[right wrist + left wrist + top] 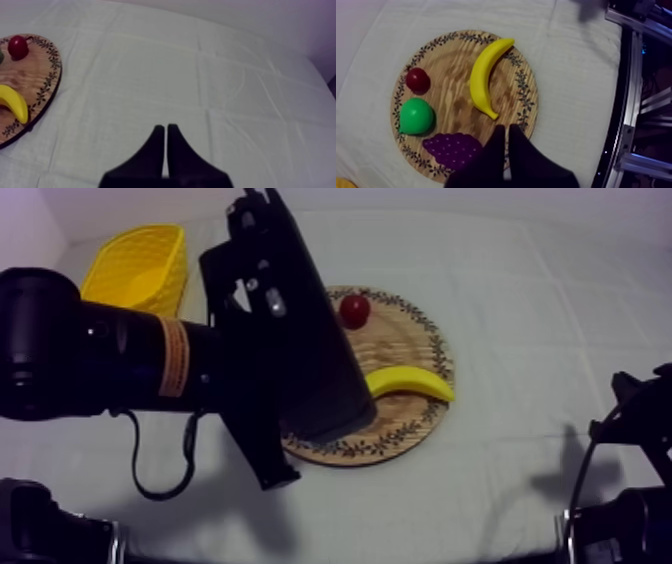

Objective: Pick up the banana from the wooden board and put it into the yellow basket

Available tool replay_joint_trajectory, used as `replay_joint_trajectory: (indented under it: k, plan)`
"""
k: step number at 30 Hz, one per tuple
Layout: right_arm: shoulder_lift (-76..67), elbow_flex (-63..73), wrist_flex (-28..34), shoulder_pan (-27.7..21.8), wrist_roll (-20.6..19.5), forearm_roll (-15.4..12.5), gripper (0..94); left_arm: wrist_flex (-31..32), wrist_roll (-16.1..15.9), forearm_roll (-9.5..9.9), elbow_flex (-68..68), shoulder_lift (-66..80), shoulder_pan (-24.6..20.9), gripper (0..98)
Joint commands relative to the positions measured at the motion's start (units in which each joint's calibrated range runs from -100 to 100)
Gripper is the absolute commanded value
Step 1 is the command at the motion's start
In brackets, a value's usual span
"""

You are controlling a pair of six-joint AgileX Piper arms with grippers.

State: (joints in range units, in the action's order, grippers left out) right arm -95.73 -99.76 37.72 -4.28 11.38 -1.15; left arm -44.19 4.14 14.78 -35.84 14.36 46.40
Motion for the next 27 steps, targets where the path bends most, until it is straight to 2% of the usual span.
replay_joint_trajectory:
  k: [1, 5, 7, 9, 14, 19, 27]
  plan:
    - [-0.02, -0.02, 0.03, 0.0, 0.12, 0.01, 0.3, 0.28, 1.17, 0.69, 0.2, 0.09, -0.08, 13.8]
    - [-0.02, -0.02, 0.03, 0.0, 0.12, 0.01, 0.3, -0.77, 2.95, 1.47, 1.74, 0.09, -0.77, 52.8]
    - [-0.02, -0.02, 0.03, 0.0, 0.12, 0.01, 0.3, -2.08, 3.19, 1.46, 2.34, -0.09, -1.07, 65.7]
    - [-0.02, -0.02, 0.03, 0.0, 0.12, 0.01, 0.3, -2.88, 2.59, 0.85, 2.57, -0.44, -1.61, 74.0]
    - [-0.02, -0.02, 0.03, 0.0, 0.12, 0.01, 0.3, -2.73, 1.63, -0.54, 1.36, -1.4, -2.52, 78.7]
    - [-0.02, -0.02, 0.03, 0.0, 0.12, 0.01, 0.3, -0.43, 1.7, -0.93, -0.7, -2.41, -3.25, 78.4]
    - [-0.02, -0.02, 0.03, 0.0, 0.12, 0.01, 0.3, 0.28, -0.57, -3.17, 1.37, -7.97, -4.58, 77.0]
